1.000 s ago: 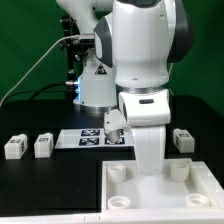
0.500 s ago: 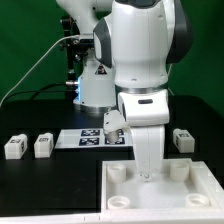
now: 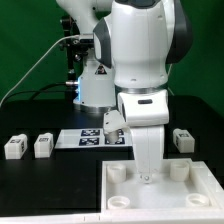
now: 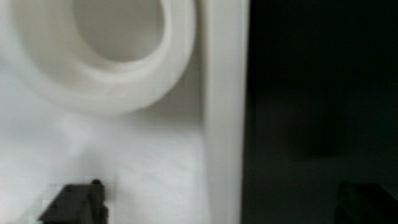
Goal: Assemble one leg
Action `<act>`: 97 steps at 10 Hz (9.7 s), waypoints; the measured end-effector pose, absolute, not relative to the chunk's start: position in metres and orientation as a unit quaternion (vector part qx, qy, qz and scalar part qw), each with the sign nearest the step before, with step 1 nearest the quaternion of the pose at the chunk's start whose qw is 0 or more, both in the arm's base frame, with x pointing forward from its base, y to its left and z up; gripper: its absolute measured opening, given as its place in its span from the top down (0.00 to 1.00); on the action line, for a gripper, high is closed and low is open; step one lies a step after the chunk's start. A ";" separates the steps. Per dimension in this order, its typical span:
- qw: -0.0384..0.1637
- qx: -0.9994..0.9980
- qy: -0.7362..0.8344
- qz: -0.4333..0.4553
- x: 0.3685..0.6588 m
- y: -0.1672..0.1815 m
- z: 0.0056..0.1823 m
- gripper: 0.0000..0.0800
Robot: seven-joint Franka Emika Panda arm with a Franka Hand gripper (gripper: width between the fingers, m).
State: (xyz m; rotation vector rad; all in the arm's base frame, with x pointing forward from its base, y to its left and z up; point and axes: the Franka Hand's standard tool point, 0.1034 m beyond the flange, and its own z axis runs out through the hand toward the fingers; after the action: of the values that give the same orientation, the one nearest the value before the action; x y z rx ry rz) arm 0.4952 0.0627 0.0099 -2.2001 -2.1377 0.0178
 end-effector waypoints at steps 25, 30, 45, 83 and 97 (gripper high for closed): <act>-0.019 -0.926 -0.041 0.375 0.429 0.187 0.056 0.19; -0.036 -0.866 -0.046 0.497 0.413 0.183 0.045 0.19; -0.037 -0.870 -0.047 0.490 0.377 0.180 0.008 0.64; 0.060 -0.964 -0.090 -0.242 0.626 0.119 0.098 0.63; 0.055 -0.953 -0.077 -0.288 0.621 0.115 0.072 0.63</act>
Offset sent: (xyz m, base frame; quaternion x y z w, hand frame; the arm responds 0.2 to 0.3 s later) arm 0.0000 0.0000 0.0000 0.0000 0.0000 0.0000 1.0000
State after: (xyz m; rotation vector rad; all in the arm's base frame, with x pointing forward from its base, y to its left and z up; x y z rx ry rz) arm 0.6212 0.1154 0.0720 -2.8923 -0.2333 -0.8748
